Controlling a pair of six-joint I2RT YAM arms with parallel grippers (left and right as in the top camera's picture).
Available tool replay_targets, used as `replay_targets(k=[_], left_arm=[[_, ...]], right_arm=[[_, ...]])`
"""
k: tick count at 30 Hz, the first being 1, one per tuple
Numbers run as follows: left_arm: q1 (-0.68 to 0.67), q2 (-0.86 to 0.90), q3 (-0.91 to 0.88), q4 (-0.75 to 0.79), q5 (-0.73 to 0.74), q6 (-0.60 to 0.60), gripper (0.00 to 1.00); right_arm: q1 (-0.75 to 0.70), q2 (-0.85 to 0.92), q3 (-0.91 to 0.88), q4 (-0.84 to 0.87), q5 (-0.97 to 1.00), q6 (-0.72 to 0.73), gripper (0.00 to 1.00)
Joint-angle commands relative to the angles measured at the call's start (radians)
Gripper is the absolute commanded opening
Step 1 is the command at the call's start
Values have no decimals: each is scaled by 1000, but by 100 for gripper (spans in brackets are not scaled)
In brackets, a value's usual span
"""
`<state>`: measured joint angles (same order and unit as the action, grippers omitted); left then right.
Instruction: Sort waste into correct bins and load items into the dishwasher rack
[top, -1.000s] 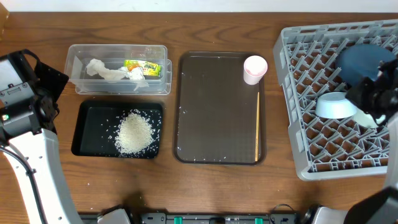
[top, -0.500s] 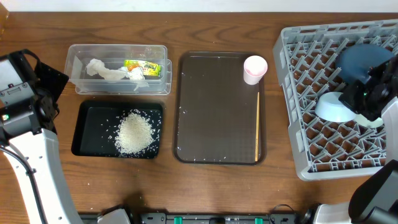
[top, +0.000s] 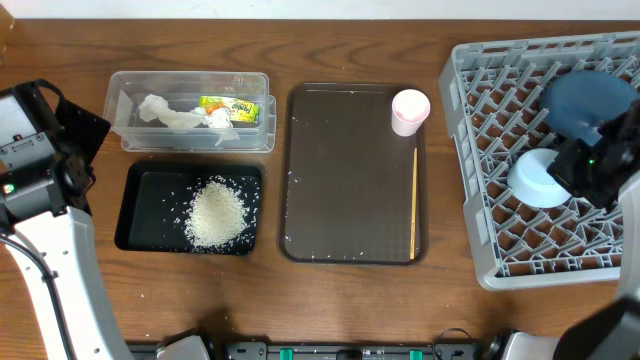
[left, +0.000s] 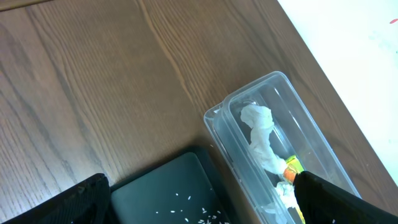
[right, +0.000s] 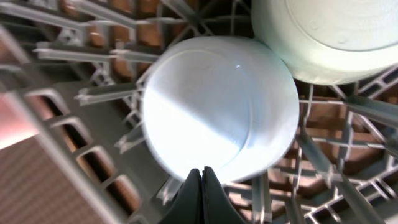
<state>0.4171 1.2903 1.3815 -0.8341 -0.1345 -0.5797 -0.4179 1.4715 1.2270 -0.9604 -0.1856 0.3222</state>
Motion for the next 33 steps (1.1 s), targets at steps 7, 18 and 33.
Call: replay_targets(k=[7,18,33], left_arm=[[5,4,10,-3,-9,-5,96],[4,4,10,-3,-9,-5,96],[4,4,10,-3,-9,-5,96]], right_arm=[[247,-131,6,-11,4,-16,26],[472,30,4,8,249,-42,82],[477,216,4,74,196,-201,62]])
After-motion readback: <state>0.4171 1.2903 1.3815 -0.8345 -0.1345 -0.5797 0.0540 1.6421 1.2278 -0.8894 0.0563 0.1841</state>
